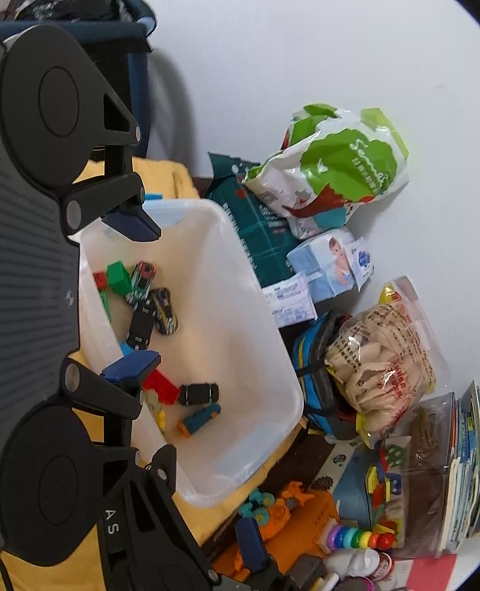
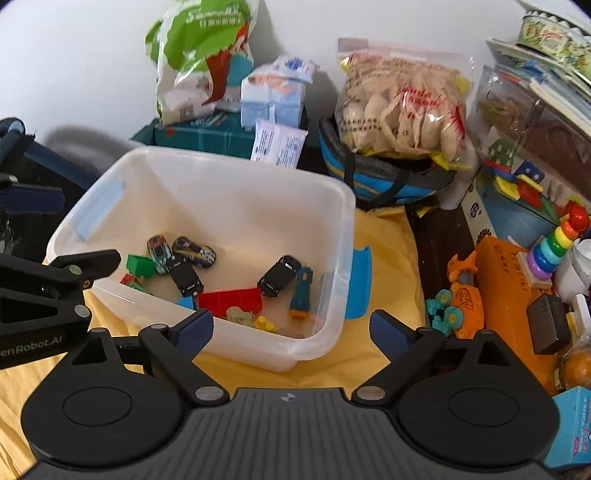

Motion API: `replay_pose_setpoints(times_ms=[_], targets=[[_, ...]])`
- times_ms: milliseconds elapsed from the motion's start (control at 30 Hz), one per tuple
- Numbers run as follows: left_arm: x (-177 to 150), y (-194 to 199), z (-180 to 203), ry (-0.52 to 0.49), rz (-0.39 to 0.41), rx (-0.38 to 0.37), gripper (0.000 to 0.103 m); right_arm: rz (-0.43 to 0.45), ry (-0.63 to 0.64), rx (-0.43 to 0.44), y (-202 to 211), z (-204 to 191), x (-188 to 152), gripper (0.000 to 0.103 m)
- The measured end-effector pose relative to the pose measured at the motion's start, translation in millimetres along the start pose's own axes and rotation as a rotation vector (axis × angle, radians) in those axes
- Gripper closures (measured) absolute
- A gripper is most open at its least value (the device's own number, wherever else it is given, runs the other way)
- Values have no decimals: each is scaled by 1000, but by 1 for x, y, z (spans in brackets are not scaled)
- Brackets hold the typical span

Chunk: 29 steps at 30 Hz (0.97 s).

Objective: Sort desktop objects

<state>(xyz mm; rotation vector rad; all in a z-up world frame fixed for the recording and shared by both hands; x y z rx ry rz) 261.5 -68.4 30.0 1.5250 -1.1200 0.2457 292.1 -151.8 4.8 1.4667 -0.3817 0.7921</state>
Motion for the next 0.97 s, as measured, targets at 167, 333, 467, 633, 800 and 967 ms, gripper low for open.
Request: replay_pose_setpoints(times_ms=[167, 333, 467, 633, 800, 967], targets=[[3, -6, -5, 27, -27, 19, 33, -25, 38, -7, -6, -4, 5, 6], [5, -7, -12, 82, -26, 19, 33, -59, 17, 23, -13, -3, 8, 6], [7, -9, -17, 108, -28, 14, 32, -69, 31, 21, -16, -4, 12, 6], [12, -14, -23, 127, -25, 42, 32, -65, 48, 23, -18, -6, 17, 6], [17, -17, -24, 141, -11, 30, 32, -54, 58, 28, -18, -10, 22, 6], [19, -17, -23, 134, 6, 54, 31, -55, 63, 30, -21, -13, 22, 6]])
Point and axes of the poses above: each gripper's, at about its wrist camera, not at the fingertips, and y roughly against the way its jaws point, z to its right, x to its top, the point moved 4 cm from there along -y, roughly the way its jaws point, and after that the axes turned 4 degrees about z, right-handed, at the moved point
